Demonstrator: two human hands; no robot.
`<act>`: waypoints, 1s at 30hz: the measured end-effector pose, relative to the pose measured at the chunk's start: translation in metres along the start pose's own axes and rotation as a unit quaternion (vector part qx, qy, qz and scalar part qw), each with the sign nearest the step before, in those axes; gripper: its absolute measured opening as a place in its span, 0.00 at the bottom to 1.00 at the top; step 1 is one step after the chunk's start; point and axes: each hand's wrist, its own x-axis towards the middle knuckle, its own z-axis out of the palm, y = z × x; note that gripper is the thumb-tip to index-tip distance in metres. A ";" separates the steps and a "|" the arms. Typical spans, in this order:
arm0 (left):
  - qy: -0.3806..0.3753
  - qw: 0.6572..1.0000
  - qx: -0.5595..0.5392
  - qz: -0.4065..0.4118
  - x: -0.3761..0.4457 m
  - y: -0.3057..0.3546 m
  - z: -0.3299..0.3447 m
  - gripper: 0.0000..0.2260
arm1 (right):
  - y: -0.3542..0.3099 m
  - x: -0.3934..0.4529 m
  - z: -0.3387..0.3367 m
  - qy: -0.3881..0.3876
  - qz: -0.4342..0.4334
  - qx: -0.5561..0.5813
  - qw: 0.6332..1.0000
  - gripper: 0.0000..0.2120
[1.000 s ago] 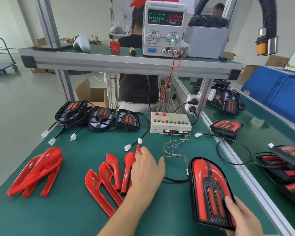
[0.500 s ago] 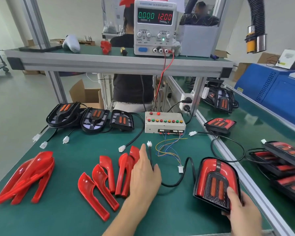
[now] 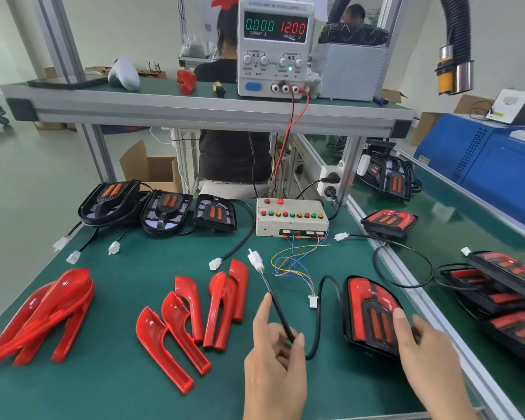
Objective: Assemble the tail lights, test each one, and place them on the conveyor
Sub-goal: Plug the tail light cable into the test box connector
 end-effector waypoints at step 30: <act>-0.238 0.919 0.289 -0.127 0.125 -0.023 0.060 0.12 | -0.072 -0.029 0.035 -0.097 -0.027 0.434 0.895 0.17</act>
